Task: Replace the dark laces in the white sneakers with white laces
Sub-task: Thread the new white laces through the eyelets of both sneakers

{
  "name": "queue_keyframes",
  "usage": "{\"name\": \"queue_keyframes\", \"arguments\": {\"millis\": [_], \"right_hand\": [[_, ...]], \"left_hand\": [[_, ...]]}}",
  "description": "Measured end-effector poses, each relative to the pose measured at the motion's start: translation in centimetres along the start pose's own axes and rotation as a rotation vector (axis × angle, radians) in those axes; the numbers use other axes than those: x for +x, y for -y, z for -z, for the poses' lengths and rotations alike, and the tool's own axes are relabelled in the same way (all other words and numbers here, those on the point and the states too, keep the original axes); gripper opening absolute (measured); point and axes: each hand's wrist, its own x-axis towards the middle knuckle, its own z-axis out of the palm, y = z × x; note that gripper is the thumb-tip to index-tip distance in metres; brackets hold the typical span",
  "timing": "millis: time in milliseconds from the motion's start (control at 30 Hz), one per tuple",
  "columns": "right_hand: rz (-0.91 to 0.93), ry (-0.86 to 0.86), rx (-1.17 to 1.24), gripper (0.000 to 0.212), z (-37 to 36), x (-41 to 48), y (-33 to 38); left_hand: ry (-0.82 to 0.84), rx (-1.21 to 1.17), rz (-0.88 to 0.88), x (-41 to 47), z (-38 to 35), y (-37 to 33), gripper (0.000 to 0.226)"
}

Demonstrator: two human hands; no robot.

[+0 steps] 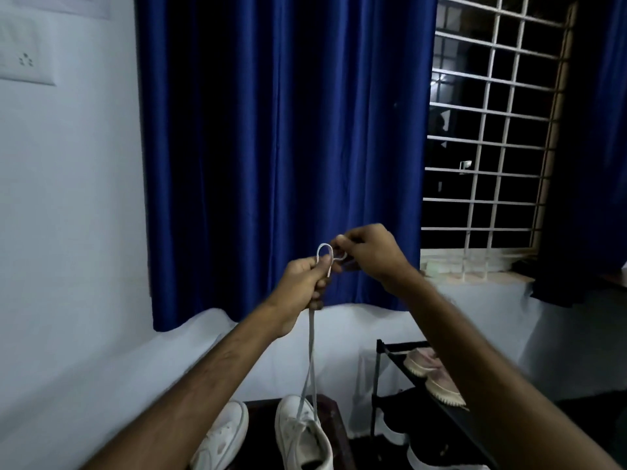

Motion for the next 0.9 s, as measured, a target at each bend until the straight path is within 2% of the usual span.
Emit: {"name": "queue_keyframes", "arguments": {"millis": [67, 167, 233, 300, 367, 433, 533, 600, 733, 900], "right_hand": [[-0.056, 0.106, 0.119, 0.034, 0.1, -0.7, 0.3], [-0.05, 0.208, 0.057, 0.036, 0.3, -0.6, 0.7], [-0.016, 0.156, -0.137, 0.039, 0.2, 0.0, 0.2], [0.07, 0.013, -0.353, 0.049, 0.1, 0.5, -0.3], [0.128, -0.038, -0.281, 0.044, 0.2, 0.2, -0.1], [0.039, 0.13, -0.126, 0.04, 0.4, -0.3, 0.2], [-0.132, 0.491, -0.071, 0.055, 0.5, -1.5, 0.2], [-0.146, 0.6, 0.028, 0.053, 0.6, -1.9, -0.2], [-0.097, 0.558, 0.048, 0.037, 0.8, -2.0, -0.8], [-0.151, 0.531, 0.001, 0.05, 1.1, -2.0, -1.6]], "left_hand": [[-0.021, 0.043, 0.004, 0.3, 0.2, -0.4, 0.032], [-0.031, 0.095, 0.011, 0.6, -0.1, -0.8, 0.033], [-0.057, 0.165, -0.014, 0.9, -0.3, -1.0, 0.029], [-0.085, 0.256, -0.023, 1.2, -0.4, -1.2, 0.026], [-0.101, 0.316, -0.025, 1.3, -0.5, -1.4, 0.027], [-0.088, 0.357, -0.05, 1.1, -0.7, -1.7, 0.029], [-0.055, 0.339, -0.076, 0.5, -0.9, -2.0, 0.026], [-0.041, 0.337, -0.078, 0.6, -0.7, -1.9, 0.024], [-0.052, 0.373, -0.084, 1.1, -0.4, -1.4, 0.023], [-0.03, 0.424, -0.032, 1.5, 0.1, -1.3, 0.016]]}}
